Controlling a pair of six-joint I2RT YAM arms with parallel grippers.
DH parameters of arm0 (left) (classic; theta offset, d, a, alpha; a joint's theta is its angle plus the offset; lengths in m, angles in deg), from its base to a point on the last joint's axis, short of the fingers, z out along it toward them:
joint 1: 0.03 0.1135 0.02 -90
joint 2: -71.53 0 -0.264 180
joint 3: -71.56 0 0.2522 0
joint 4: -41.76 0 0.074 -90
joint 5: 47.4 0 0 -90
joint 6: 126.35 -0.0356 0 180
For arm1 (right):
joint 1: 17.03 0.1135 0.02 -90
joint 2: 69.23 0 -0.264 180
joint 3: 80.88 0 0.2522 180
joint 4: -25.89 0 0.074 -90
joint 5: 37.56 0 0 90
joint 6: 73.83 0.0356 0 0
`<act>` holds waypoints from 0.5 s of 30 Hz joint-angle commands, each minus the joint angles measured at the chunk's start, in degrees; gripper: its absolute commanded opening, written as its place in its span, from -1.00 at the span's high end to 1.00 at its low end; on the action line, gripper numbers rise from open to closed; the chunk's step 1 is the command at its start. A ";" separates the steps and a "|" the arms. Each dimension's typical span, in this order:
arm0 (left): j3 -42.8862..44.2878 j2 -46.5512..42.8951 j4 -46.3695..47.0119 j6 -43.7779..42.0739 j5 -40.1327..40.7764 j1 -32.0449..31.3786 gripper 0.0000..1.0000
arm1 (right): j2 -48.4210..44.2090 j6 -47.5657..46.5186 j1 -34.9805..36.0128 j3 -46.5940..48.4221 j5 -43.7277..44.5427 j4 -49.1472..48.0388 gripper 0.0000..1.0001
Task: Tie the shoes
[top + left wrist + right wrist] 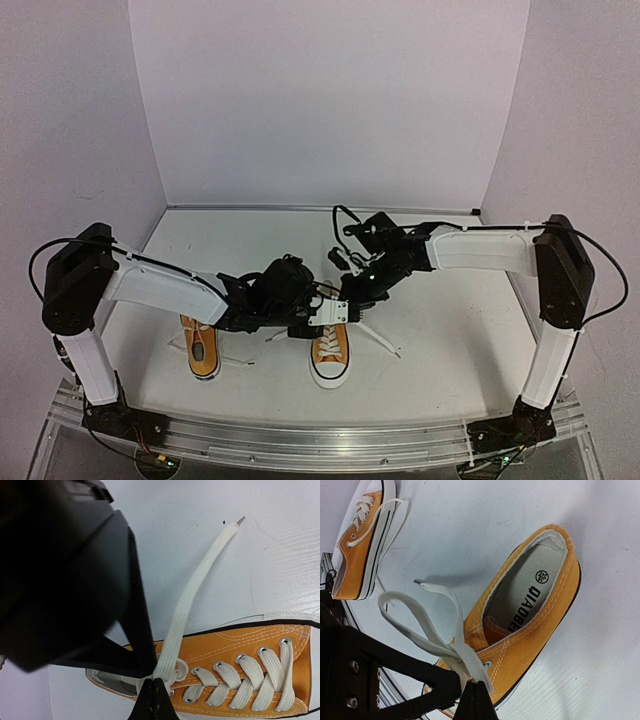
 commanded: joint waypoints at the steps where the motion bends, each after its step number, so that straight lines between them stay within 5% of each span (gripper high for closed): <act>1: -1.12 0.20 8.44 5.20 3.27 1.09 1.00 | -3.10 0.86 -0.32 -1.47 -0.62 -1.11 1.00; 15: -6.83 -1.21 13.23 6.71 -0.36 1.37 1.00 | -3.46 2.75 -0.54 -3.02 0.49 -2.88 1.00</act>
